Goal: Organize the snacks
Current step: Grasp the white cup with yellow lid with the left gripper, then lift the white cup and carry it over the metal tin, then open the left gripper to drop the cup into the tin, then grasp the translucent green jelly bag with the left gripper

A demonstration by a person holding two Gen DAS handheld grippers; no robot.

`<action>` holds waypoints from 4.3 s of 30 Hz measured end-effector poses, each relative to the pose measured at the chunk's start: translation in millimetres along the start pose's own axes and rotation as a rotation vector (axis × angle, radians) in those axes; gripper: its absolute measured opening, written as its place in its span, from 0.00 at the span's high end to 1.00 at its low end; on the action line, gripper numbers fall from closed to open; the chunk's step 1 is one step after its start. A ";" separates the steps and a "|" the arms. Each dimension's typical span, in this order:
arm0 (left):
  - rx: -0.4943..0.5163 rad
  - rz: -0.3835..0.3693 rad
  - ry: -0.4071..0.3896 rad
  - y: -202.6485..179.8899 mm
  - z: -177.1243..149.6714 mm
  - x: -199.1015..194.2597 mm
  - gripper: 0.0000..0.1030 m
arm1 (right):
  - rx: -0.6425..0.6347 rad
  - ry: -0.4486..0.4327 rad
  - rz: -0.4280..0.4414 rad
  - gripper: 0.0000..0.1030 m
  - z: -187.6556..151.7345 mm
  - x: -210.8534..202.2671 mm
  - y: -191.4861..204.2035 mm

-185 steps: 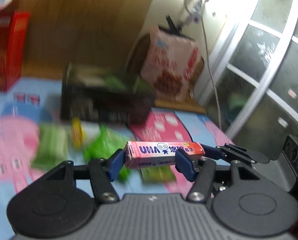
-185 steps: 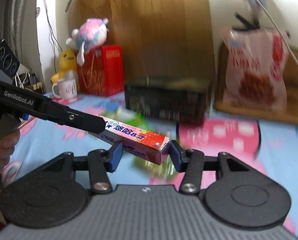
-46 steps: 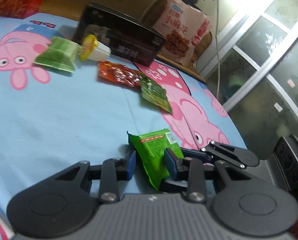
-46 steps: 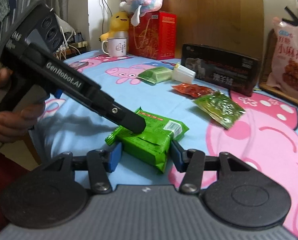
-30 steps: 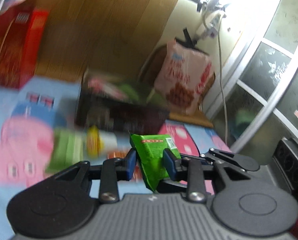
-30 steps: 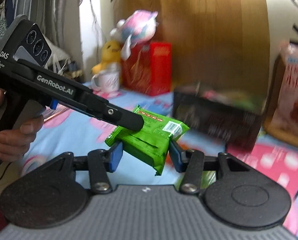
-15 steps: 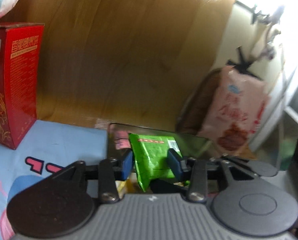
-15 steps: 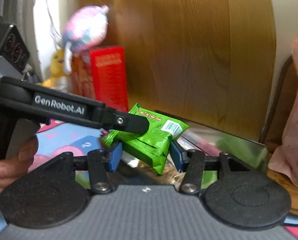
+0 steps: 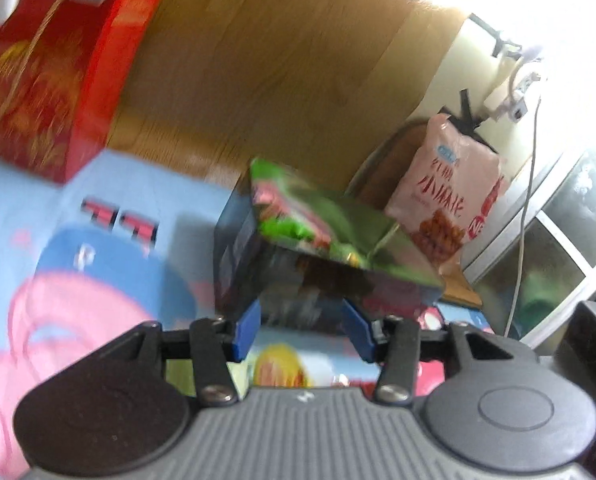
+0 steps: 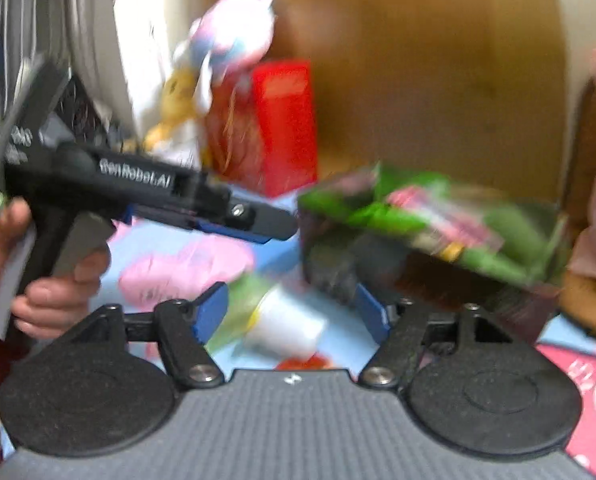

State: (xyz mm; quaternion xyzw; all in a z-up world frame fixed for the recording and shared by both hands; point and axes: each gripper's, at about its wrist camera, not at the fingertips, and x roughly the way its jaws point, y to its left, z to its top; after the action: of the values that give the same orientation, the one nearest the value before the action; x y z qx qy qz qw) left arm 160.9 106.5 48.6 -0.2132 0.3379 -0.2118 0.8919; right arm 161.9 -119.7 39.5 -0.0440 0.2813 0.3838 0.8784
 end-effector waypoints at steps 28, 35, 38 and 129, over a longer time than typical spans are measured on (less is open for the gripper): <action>-0.126 -0.111 0.087 5.7 -123.6 -90.9 0.50 | -0.080 0.057 0.114 0.31 -87.3 -49.9 105.0; -0.106 -0.134 0.103 -5.8 -135.6 -94.4 0.47 | -0.065 0.039 0.076 0.29 -94.1 -57.5 107.1; -0.105 -0.144 0.126 -10.5 -140.1 -87.4 0.49 | -0.049 0.030 0.056 0.29 -98.4 -63.0 107.0; -0.074 -0.157 0.239 -51.3 -115.8 -2.4 0.84 | 0.340 -0.014 0.005 0.74 -90.9 -84.3 -3.1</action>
State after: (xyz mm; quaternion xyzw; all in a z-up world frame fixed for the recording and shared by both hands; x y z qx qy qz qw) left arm 67.0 38.2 -2.1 -0.2451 0.4316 -0.2923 0.8175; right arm 76.1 -203.3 7.4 0.1085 0.3360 0.3331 0.8743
